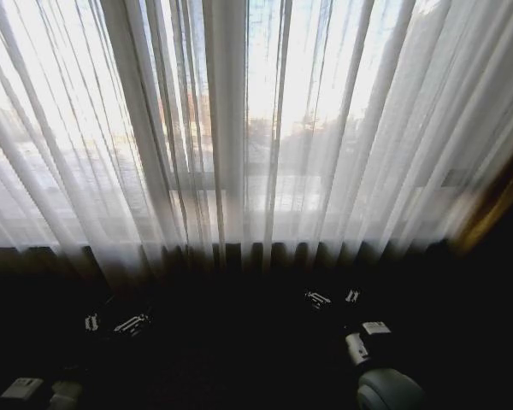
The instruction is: Open the curtains by pulling them apart, changing their state from closed to fully open.
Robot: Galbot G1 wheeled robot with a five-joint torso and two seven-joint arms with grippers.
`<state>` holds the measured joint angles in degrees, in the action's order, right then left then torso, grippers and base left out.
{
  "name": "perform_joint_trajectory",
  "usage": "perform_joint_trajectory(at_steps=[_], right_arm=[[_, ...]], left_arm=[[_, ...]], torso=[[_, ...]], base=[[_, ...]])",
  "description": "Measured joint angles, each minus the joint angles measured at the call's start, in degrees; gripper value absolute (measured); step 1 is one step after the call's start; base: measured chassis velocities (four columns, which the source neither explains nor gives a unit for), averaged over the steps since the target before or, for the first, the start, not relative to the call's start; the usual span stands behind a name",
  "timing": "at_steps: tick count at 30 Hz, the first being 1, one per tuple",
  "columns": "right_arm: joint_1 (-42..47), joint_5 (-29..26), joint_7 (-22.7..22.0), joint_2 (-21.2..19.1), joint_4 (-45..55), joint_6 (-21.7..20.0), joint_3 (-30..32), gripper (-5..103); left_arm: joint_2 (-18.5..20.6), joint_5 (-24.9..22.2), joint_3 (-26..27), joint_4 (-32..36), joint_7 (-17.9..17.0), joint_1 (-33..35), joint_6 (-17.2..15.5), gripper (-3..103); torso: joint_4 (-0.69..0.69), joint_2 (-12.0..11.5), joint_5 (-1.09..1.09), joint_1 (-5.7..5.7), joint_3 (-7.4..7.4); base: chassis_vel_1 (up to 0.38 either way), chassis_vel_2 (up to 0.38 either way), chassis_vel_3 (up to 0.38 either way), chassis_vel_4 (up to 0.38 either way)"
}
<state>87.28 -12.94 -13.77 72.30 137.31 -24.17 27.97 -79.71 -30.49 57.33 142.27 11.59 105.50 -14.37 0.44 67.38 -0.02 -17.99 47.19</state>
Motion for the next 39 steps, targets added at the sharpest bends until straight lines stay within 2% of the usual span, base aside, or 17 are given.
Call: perform_joint_trajectory(at_steps=[4, 9, 11, 13, 14, 15, 18, 20, 27, 31, 39], right_arm=[[0.72, 0.28, 0.30, -0.01, 0.26, 0.11, 0.24, 100], [0.61, 1.08, 3.54, -0.45, -0.57, 3.38, 0.80, 100], [0.46, 1.22, 3.89, -0.51, -0.91, 3.99, 0.69, 100], [0.11, 1.78, 4.60, -0.53, -1.71, 5.21, 0.13, 100], [-0.05, 1.92, 4.68, -0.47, -1.93, 5.45, -0.13, 100], [-0.05, 1.92, 4.68, -0.47, -1.93, 5.45, -0.13, 100], [-0.59, 2.80, 4.15, -0.04, -2.35, 5.56, -0.76, 100], [-0.77, 3.13, 3.65, 0.11, -2.39, 5.56, -0.98, 100], [-0.99, 3.17, 3.70, 0.29, -2.23, 5.45, -1.18, 100], [-1.09, 3.18, 3.95, 0.19, -2.30, 5.45, -1.09, 100], [-1.12, 3.18, 3.95, 0.42, -2.43, 5.50, -1.16, 100]], left_arm=[[0.08, -1.22, -0.87, -0.21, 0.41, -0.53, 0.54, 100], [0.46, -1.91, -1.98, -2.47, 5.46, -1.72, 5.85, 100], [0.54, -2.01, -1.92, -2.68, 5.87, -1.76, 6.41, 100], [0.61, -1.67, -1.47, -2.89, 4.10, -1.77, 6.78, 100], [0.60, -1.20, -1.22, -2.86, 1.87, -1.72, 6.48, 100], [0.60, -1.20, -1.22, -2.86, 1.87, -1.72, 6.48, 100], [0.25, 1.28, -0.36, -2.50, -5.48, -1.60, 4.14, 100], [0.20, 1.77, -0.07, -2.39, -6.88, -1.44, 3.58, 100], [-0.04, 2.91, -0.41, -2.38, -7.45, -1.19, 3.19, 100], [-0.18, 3.23, -0.47, -2.07, -5.68, -0.76, 3.14, 100], [-0.42, 3.62, -0.49, -1.46, -4.61, -0.40, 3.12, 100]], torso=[[0.00, 0.00, 0.00, 0.00, 0.00], [0.00, 0.00, 0.01, 0.00, 0.00], [0.00, 0.00, 0.01, 0.00, 0.00], [0.00, 0.00, 0.00, 0.00, 0.00], [0.00, 0.00, 0.01, 0.00, 0.00], [0.00, 0.00, 0.01, 0.00, 0.00], [-0.01, 0.00, 0.01, 0.00, 0.00], [0.00, 0.00, 0.01, 0.00, 0.00], [0.00, 0.00, 0.01, 0.00, 0.00], [0.00, 0.00, 0.00, 0.00, 0.00], [0.00, 0.01, 0.00, 0.01, 0.00]], base=[[0.000, 0.000, 0.000, 0.000], [0.000, 0.000, 0.000, 0.000], [0.000, 0.000, 0.000, 0.000], [0.000, 0.000, 0.000, 0.000], [0.000, 0.000, 0.000, 0.000], [0.000, 0.000, 0.000, 0.000], [0.000, 0.000, 0.000, 0.000], [0.000, 0.000, 0.000, 0.000], [0.000, 0.000, 0.000, 0.000], [0.000, 0.000, 0.000, 0.000], [-0.003, 0.059, 0.002, -0.048]])
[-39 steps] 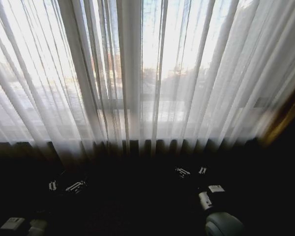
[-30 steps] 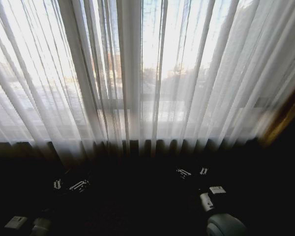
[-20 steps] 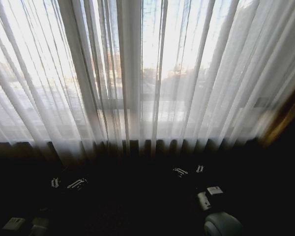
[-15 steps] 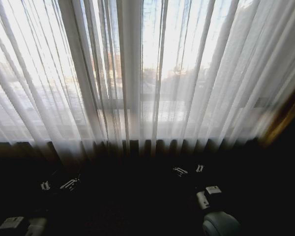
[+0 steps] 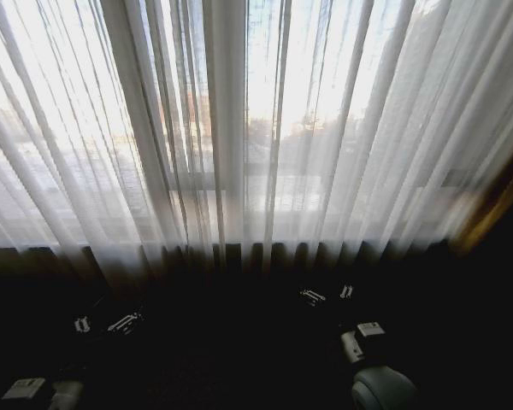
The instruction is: Open the curtains by pulling them apart, changing their state from closed to fully open.
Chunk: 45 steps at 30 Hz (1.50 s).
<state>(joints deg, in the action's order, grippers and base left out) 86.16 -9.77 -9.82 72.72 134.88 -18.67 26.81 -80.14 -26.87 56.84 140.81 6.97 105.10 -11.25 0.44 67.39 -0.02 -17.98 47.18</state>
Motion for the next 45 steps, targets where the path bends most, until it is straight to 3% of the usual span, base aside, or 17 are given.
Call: perform_joint_trajectory(at_steps=[11, 45], right_arm=[[0.14, 0.00, 0.00, 0.27, 0.09, 0.27, -0.04, 100], [-0.86, -0.05, 0.21, 0.58, -1.13, 1.58, -2.50, 100]], left_arm=[[-0.36, 0.09, 0.01, 0.68, 1.03, 0.89, 0.37, 100], [-1.23, 0.75, 0.07, 1.25, 1.50, 1.56, 1.23, 100]], torso=[[0.00, -0.01, 0.03, -0.03, 0.01], [0.00, -0.02, 0.04, -0.04, 0.01]], base=[[-0.037, 0.341, 0.034, -0.326], [-0.172, 0.499, 0.167, -0.504]])
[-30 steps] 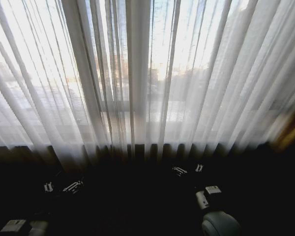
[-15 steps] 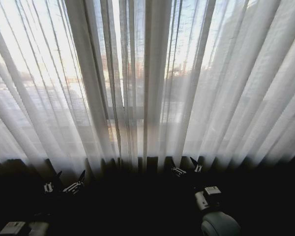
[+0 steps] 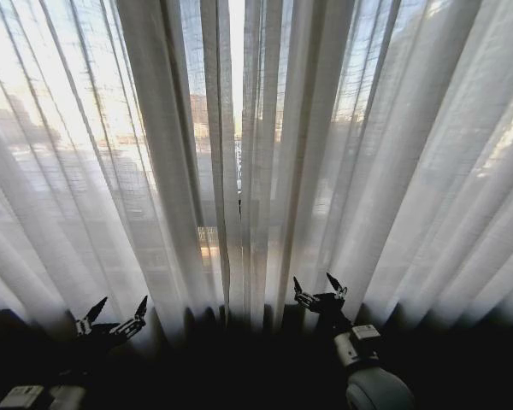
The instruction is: Open the curtains by pulling them apart, changing their state from closed to fully open.
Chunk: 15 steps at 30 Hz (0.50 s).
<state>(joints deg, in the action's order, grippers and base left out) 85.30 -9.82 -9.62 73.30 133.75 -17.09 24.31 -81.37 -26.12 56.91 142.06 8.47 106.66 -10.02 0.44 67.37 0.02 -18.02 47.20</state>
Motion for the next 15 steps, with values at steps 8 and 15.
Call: perform_joint_trajectory(at_steps=[8, 15], right_arm=[[-7.86, -4.47, -0.54, -0.36, -5.94, -2.32, -5.99, 100], [-14.26, -5.97, -0.64, 0.20, -12.51, -2.50, -9.54, 100]], left_arm=[[-0.10, -0.05, 0.93, 0.25, -0.03, 0.70, 0.24, 100], [-1.07, -0.16, 2.33, 0.86, -0.19, 2.35, 1.20, 100]], torso=[[0.00, 0.01, -0.06, 0.06, -0.02], [-0.01, 0.06, -0.03, 0.12, -0.04]], base=[[-0.082, 0.069, 0.063, -0.066], [0.023, -0.056, -0.024, 0.051]])
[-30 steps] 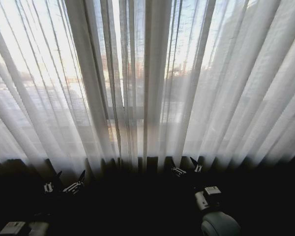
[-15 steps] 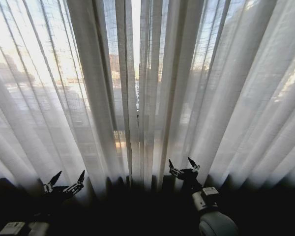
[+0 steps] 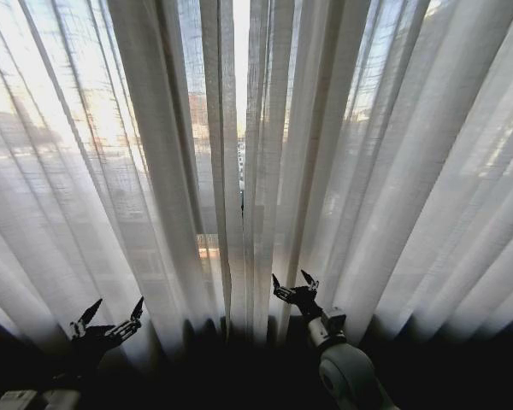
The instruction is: Open the curtains by pulling them apart, changing their state from closed to fully open.
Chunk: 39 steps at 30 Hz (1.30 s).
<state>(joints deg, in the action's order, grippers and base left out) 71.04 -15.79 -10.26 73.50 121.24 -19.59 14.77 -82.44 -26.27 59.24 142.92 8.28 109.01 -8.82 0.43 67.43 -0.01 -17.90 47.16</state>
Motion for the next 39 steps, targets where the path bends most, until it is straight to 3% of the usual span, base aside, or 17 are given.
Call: perform_joint_trajectory(at_steps=[14, 28, 32, 35, 39], right_arm=[[-13.49, -0.48, -0.01, 3.12, -13.44, 0.44, -2.10, 100], [-19.66, -0.44, -0.11, 6.18, -17.74, 0.57, -3.26, 103], [-21.09, -0.09, -0.11, 7.05, -19.64, 0.89, -3.78, 99], [-22.22, 0.65, -0.11, 7.62, -21.08, 1.54, -3.65, 84], [-22.31, 0.77, -0.15, 7.61, -21.16, 1.76, -3.37, 73]], left_arm=[[-0.79, -0.29, 1.53, 0.22, -0.06, 1.20, 1.32, 100], [-0.98, -0.34, 1.54, -0.37, -0.11, 1.11, 2.34, 100], [-1.17, -0.34, 1.48, -0.41, -0.13, 1.15, 2.51, 100], [-1.25, -0.33, 1.64, -0.21, -0.14, 1.35, 2.61, 100], [-1.37, -0.33, 1.89, 0.06, -0.18, 1.46, 2.68, 100]], torso=[[0.01, -0.04, 0.00, -0.07, 0.03], [0.01, -0.05, 0.00, -0.08, 0.03], [0.01, -0.05, 0.00, -0.08, 0.03], [0.01, -0.05, -0.01, -0.09, 0.03], [0.01, -0.05, 0.00, -0.09, 0.03]], base=[[0.000, 0.000, 0.000, 0.000], [0.000, 0.000, 0.000, 0.000], [0.000, 0.000, 0.000, 0.000], [0.000, 0.000, 0.000, 0.000], [0.000, 0.000, 0.000, 0.000]])
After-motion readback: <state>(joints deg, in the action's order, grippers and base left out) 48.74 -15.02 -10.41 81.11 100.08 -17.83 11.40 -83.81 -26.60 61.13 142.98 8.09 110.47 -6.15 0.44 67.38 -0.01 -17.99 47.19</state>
